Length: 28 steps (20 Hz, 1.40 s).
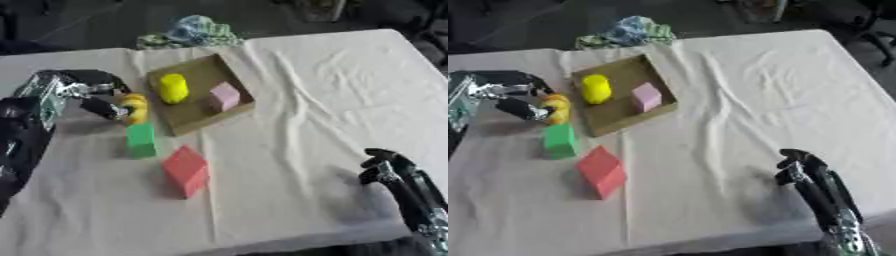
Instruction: Pick up objects on the table and place them in the box.
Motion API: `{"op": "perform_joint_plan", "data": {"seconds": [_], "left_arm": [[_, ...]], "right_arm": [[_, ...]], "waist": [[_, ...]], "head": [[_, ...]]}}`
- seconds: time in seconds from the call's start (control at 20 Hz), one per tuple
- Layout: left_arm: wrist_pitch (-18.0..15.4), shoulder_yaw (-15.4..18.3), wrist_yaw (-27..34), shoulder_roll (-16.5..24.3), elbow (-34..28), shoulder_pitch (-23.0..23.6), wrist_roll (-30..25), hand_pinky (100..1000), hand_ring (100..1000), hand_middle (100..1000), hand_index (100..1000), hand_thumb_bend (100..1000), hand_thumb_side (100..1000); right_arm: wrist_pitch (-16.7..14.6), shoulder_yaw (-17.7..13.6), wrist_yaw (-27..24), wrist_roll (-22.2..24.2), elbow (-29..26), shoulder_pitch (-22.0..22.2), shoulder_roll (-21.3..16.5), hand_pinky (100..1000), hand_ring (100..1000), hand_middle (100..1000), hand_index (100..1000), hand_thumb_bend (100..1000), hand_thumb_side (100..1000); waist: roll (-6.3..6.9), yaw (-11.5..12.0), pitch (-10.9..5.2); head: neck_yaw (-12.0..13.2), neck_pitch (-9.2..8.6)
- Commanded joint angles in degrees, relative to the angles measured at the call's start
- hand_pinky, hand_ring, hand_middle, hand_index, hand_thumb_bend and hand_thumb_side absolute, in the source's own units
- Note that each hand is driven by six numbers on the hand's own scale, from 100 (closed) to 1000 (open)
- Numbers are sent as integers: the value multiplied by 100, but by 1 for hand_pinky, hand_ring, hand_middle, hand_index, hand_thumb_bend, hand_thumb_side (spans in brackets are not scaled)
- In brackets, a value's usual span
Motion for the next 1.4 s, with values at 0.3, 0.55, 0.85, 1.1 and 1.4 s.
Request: {"op": "perform_joint_plan", "data": {"seconds": [0.3,0.55,0.85,1.1,1.4], "left_arm": [[-338,-121,403,205,-796,-172,164,590,447,443,593,100,271],[-217,-115,1026,236,-1647,-443,295,610,464,454,608,100,253],[-379,-435,831,-280,-1676,-604,655,656,514,496,651,100,252],[-670,-604,331,-666,-1317,-473,942,681,552,527,677,100,262],[-826,-629,-184,-736,-962,-411,992,709,597,570,712,114,285]], "right_arm": [[-8,-38,13,1,-37,-45,-84,517,520,538,745,100,660],[-12,-24,18,18,-35,-48,-90,517,520,538,745,100,657],[-12,20,13,67,-15,-73,-69,518,520,538,745,100,659],[-18,31,1,83,-9,-108,-43,518,519,538,745,100,655],[-19,23,-1,84,-16,-130,-36,519,519,538,745,100,655]], "waist": [[-46,-4,-142],[-33,-11,-162],[-46,-100,-175],[-57,-170,-164],[-42,-190,-150]], "head": [[-20,-20],[-13,-20],[50,-20],[74,-20],[61,-20]]}}
